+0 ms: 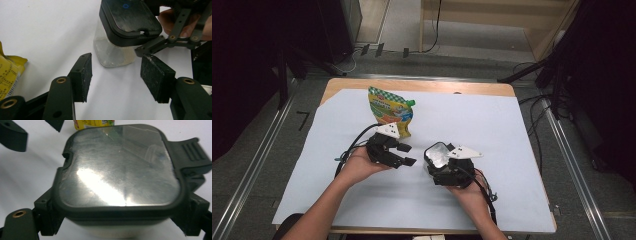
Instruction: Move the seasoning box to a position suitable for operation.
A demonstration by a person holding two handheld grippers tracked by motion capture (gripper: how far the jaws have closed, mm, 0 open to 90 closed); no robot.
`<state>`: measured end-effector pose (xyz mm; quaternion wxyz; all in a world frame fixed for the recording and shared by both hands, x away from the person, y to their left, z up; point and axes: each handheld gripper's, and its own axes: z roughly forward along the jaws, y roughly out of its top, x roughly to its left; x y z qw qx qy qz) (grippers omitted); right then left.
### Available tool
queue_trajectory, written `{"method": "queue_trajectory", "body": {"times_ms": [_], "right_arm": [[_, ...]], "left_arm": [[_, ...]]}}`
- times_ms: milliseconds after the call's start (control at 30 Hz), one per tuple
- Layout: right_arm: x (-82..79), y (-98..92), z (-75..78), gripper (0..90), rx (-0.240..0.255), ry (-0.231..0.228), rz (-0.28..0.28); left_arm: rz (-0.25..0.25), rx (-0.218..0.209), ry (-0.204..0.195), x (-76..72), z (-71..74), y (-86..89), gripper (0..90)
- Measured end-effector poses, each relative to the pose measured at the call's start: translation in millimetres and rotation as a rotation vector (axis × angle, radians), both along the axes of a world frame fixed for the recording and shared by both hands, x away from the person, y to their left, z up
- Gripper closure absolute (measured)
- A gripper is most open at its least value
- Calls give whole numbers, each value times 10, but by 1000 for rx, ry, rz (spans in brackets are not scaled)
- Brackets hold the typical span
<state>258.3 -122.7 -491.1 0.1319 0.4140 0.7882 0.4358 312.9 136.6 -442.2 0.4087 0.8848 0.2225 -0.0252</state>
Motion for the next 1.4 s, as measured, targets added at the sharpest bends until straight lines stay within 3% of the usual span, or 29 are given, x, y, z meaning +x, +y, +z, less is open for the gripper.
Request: {"method": "queue_trajectory", "body": {"times_ms": [167, 267, 367, 433, 500, 533, 567, 633, 700, 800, 867, 1000, 1200, 1400], "right_arm": [[-47, -88, 100, 151, 14, 4, 17], [-104, -167, 180, 177, -13, 18, 52], [-139, -225, 217, 213, -8, 18, 60], [-172, -309, 256, 314, 2, 20, 74], [-200, -494, 299, 494, 45, 20, 85], [-200, -494, 299, 494, 45, 20, 85], [-185, -603, 299, 605, 55, 36, 75], [-165, -644, 287, 657, 53, 36, 69], [-105, -694, 253, 756, 43, 46, 54], [35, -718, 192, 900, 24, 60, 53], [102, -712, 170, 900, 23, 79, 51], [185, -677, 122, 900, 13, 101, 71], [287, -557, 47, 900, -23, 94, 115], [284, -524, 38, 900, -30, 95, 103]], "left_arm": [[13, 1, -8, -2, 10, 0, 438], [34, 14, -2, 17, 3, -8, 499], [38, 11, 18, 22, -10, -24, 534], [35, 15, 17, 23, -12, -33, 558], [34, 20, 10, 15, -17, -46, 622], [31, 23, 9, 13, -20, -50, 622], [27, 21, 9, 3, -24, -64, 684], [27, 19, 13, -5, -27, -75, 764], [25, 18, 14, -16, -41, -108, 786], [24, 16, 45, -13, -79, -158, 900], [15, 9, 63, -13, -96, -182, 900], [2, 45, 55, -39, -139, -244, 900], [-4, 68, 35, -52, -196, -296, 900], [-11, 63, 47, -38, -247, -325, 900]]}}
